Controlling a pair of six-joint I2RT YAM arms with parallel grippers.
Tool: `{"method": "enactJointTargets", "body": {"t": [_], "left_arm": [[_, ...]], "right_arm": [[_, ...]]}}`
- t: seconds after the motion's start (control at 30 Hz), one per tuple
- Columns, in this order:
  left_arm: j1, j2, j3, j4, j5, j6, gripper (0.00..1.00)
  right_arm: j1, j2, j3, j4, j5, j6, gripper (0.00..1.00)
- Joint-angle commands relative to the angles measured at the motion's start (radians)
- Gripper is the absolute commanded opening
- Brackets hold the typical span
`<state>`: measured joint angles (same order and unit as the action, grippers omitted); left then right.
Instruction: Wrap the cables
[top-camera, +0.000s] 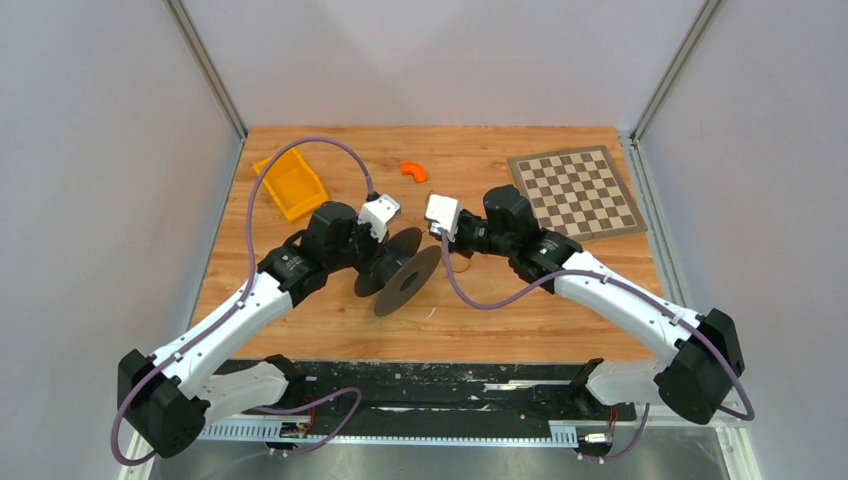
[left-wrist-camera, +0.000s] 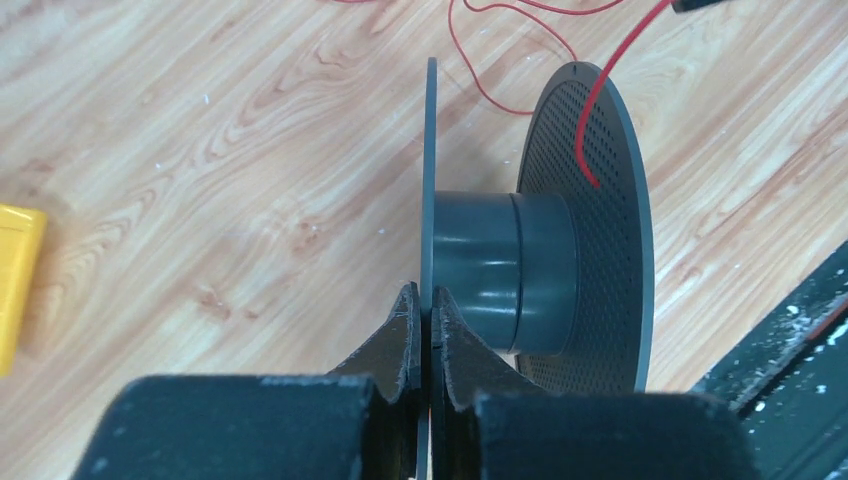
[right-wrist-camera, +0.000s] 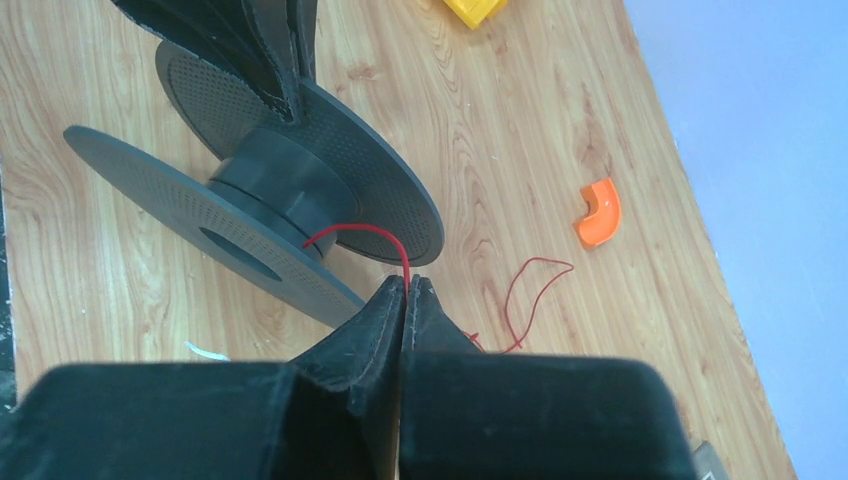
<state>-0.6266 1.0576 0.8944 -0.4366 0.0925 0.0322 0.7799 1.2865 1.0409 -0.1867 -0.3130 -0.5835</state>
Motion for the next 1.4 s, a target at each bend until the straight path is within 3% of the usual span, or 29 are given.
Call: {"method": "enactJointTargets", "body": {"t": [0.0,0.1,0.2,0.33,0.5,0.87,1.37], "left_arm": [[0.001,-0.013,0.038,0.087,-0.021,0.123,0.05],[0.0,-0.022,0.026,0.101,-0.027,0.097,0.16],[0.001,-0.022,0.032,0.1,-0.026,0.075,0.34],[0.017,-0.02,0.032,0.1,-0.004,0.03,0.41],[0.068,-0.024,0.022,0.081,0.055,-0.026,0.43],[0.118,-0.082,0.004,0.066,0.145,-0.059,0.52],[0.125,0.032,-0.004,0.115,0.208,-0.077,0.52]], "right_arm": [[-0.035,0.016,0.05,0.006,-0.154,-0.087,0.0],[-0.037,0.037,0.04,0.03,-0.182,-0.14,0.0],[-0.039,0.069,0.044,0.073,-0.202,-0.15,0.0],[-0.04,0.109,0.047,0.136,-0.26,-0.151,0.0],[-0.039,0.145,0.04,0.228,-0.321,-0.164,0.0],[-0.071,0.262,0.139,0.201,-0.429,-0.223,0.0],[-0.073,0.338,0.143,0.226,-0.451,-0.175,0.0]]}}
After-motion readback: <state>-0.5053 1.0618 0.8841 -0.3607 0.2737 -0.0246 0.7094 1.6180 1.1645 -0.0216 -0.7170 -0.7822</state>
